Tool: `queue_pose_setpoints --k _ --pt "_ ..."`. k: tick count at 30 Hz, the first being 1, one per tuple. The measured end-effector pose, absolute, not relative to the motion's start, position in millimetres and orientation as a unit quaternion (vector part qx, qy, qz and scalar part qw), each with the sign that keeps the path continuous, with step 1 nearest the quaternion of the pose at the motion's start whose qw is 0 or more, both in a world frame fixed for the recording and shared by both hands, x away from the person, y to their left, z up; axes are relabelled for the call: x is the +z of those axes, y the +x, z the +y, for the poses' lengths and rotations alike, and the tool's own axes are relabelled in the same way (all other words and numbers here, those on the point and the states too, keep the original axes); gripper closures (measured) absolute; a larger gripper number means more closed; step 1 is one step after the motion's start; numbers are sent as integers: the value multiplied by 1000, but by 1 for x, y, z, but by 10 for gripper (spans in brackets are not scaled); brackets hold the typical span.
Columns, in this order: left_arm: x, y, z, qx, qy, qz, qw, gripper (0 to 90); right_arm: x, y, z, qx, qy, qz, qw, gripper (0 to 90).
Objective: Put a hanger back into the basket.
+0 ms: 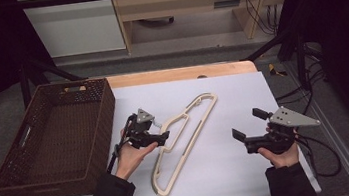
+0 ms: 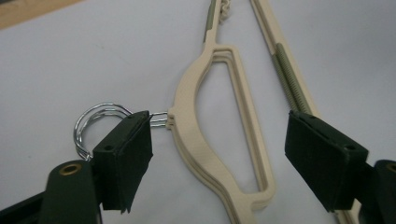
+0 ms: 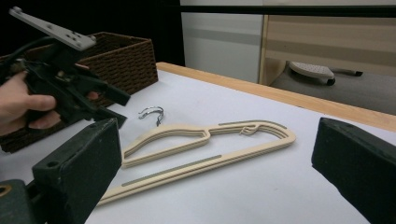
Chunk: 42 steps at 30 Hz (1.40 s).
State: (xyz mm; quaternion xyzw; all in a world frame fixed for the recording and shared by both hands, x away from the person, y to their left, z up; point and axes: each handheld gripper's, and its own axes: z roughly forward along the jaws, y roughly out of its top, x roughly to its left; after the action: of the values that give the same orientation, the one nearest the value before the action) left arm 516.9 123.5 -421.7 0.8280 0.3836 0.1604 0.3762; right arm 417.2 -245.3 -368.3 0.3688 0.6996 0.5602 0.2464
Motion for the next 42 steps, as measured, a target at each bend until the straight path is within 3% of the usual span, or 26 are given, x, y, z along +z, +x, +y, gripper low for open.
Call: queue_pose_setpoints --k 15,24,34,42 --pt "-464 543 109 134 845 413 312 449 -368 417 -245 563 368 699 243 18" --pt "-465 546 109 131 838 437 300 558 -369 418 -244 560 369 702 241 18" --pt "-462 549 111 103 830 458 300 609 -369 418 -244 559 367 703 240 18" --pt "-460 547 110 110 811 486 307 651 -370 419 -244 558 366 705 238 18"
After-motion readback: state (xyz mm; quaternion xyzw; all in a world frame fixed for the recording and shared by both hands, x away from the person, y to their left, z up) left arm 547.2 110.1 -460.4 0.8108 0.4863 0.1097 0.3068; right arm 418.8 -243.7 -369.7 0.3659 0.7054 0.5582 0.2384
